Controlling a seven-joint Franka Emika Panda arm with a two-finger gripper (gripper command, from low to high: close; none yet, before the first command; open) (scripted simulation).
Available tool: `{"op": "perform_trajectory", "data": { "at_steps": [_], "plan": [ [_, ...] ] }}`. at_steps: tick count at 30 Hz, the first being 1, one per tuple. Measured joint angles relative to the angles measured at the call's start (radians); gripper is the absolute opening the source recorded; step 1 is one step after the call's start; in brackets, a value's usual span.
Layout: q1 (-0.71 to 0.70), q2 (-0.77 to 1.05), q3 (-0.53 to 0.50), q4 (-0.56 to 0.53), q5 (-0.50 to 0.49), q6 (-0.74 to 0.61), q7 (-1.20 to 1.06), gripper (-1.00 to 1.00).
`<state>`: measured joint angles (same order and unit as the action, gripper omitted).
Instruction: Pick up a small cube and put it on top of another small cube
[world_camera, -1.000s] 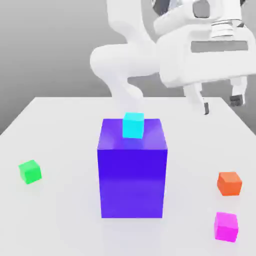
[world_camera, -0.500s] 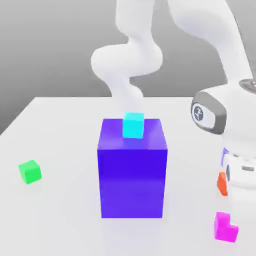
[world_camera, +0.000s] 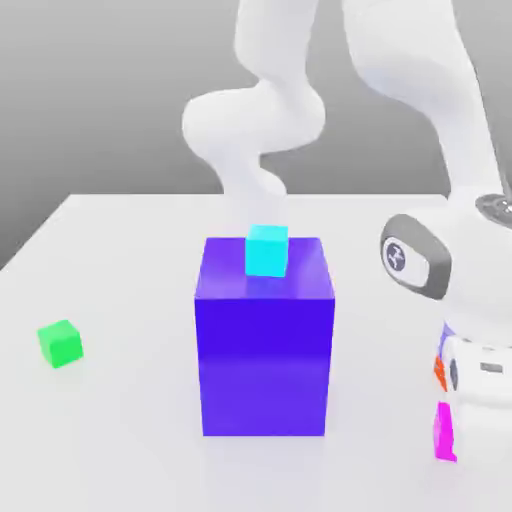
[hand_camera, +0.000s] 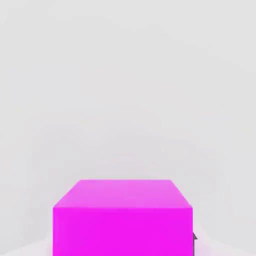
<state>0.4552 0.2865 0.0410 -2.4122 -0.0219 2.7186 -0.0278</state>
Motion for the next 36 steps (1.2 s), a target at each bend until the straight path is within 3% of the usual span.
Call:
{"op": "perform_trajectory", "data": {
  "at_steps": [9, 15, 21, 30, 36],
  "plan": [
    [-0.255, -0.186, -0.178, -0.059, -0.078, -0.014, -0.372, -1.0],
    [-0.577, -0.308, -0.288, -0.123, -0.156, -0.024, -0.707, -1.0],
    [-0.698, -0.382, -0.376, -0.199, -0.188, -0.037, -1.031, -1.0],
    [-0.837, -0.456, -0.623, -0.318, -0.203, -0.04, -1.537, -1.0],
    [-0.828, -0.423, -0.696, -0.367, -0.145, -0.051, -1.74, -1.0]
  ]
}}
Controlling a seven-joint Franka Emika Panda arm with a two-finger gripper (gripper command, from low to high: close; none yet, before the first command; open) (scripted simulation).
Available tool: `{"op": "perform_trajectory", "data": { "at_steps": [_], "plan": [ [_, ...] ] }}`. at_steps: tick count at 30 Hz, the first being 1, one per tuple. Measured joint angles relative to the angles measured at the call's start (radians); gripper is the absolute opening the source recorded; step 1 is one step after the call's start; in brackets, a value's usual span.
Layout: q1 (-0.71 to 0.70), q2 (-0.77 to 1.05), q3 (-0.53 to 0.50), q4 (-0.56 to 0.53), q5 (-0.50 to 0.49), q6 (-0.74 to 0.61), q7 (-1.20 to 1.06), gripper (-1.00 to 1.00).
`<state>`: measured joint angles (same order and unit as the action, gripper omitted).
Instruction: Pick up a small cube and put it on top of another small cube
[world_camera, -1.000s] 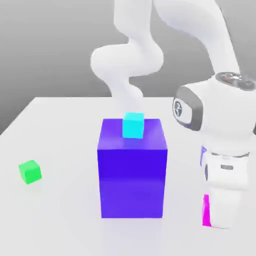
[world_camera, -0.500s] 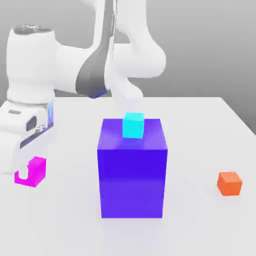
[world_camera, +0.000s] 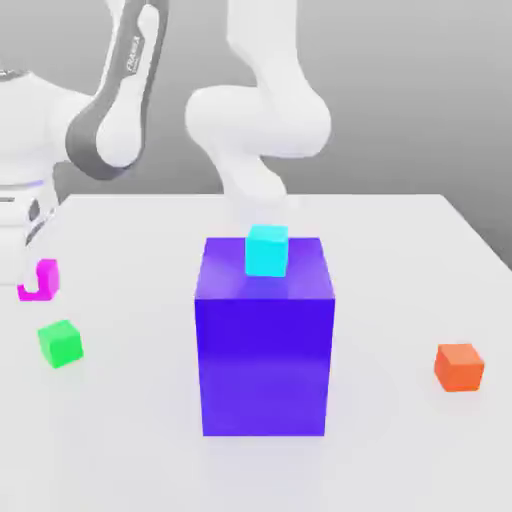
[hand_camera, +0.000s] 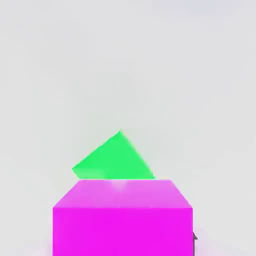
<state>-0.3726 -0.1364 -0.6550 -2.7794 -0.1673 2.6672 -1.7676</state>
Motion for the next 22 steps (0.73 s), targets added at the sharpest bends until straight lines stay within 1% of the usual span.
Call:
{"op": "perform_trajectory", "data": {
  "at_steps": [6, 11, 15, 20, 21, 22],
  "plan": [
    [0.041, 0.054, -0.016, 0.012, 0.102, 0.032, -0.078, -1.0],
    [0.064, 0.119, -0.011, 0.017, 0.213, 0.081, -0.158, -1.0],
    [0.061, 0.181, 0.014, 0.017, 0.319, 0.13, -0.233, -1.0],
    [0.026, 0.267, 0.077, 0.013, 0.462, 0.199, -0.335, -1.0],
    [0.017, 0.281, 0.09, 0.012, 0.484, 0.211, -0.351, 1.0],
    [0.017, 0.281, 0.09, 0.012, 0.484, 0.211, -0.351, 1.0]
  ]
}}
